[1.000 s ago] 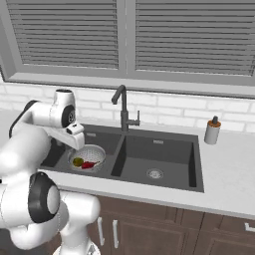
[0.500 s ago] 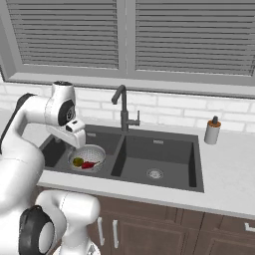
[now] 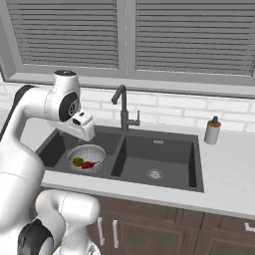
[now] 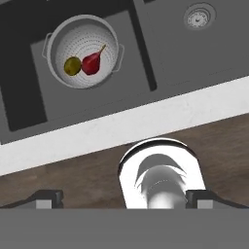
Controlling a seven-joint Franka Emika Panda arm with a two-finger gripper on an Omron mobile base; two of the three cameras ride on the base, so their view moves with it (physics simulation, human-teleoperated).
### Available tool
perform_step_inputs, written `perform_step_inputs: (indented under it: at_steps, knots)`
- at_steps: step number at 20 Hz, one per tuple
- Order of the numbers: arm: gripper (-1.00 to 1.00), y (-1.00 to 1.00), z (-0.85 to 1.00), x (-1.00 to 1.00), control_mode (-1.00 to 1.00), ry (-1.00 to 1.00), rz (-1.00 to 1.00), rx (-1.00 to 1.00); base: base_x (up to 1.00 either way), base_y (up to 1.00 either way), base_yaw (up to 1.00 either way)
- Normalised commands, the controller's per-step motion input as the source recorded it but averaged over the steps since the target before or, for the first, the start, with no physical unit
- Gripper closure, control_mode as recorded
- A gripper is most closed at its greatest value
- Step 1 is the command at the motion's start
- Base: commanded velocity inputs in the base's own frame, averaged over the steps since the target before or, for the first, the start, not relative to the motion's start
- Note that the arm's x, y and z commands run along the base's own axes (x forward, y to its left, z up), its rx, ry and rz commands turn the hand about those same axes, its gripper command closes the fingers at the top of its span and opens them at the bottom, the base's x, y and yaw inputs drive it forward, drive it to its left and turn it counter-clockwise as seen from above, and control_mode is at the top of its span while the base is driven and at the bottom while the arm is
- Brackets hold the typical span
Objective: Put the colander in the sink, put the pear, kiwi in the colander, and turn on the sink faucet and pour water over the colander.
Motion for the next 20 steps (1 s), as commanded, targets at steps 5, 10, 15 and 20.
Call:
perform_step_inputs:
  at_steps: [5, 10, 15, 20]
  knots:
    - [-1.00, -0.39, 0.40, 0.00, -1.00, 0.00, 0.00, -0.11, 0.00, 0.00, 0.00]
    - [-1.00, -0.35, 0.48, 0.08, -1.00, 0.00, 0.00, -0.02, 0.00, 0.00, 0.00]
    - [-1.00, -0.23, 0.39, 0.03, -1.00, -0.12, 0.18, -0.02, 0.00, 0.00, 0.00]
    - [-1.00, -0.18, 0.16, 0.01, -1.00, -0.19, 0.22, -0.10, 0.00, 0.00, 0.00]
